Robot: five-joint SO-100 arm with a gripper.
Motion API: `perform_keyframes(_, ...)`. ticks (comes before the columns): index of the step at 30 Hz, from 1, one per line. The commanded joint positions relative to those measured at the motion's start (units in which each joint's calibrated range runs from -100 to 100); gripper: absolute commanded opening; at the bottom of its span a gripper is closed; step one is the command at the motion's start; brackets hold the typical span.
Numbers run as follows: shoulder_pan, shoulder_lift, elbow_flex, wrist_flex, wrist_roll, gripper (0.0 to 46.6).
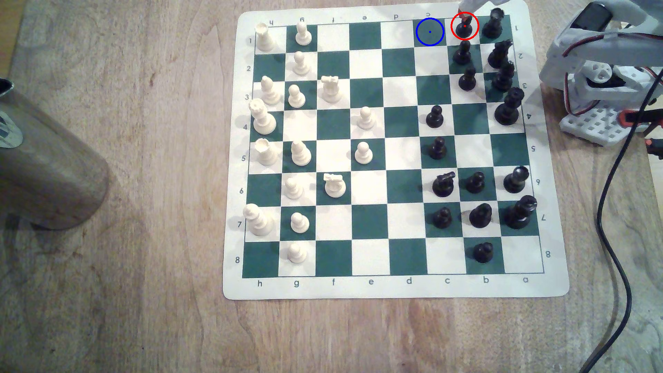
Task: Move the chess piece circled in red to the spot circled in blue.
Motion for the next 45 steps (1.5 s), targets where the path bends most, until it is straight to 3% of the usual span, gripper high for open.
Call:
perform_keyframes(1,-1.77,-0.87,0.33,-0.83,-0.59,18.8)
perform_keyframes(25,-0.36,14.58,1.96,-13.52,-0.05,16.2)
perform_keyframes(45,-1.61,19.67,1.60,-16.96,-0.44,13.2)
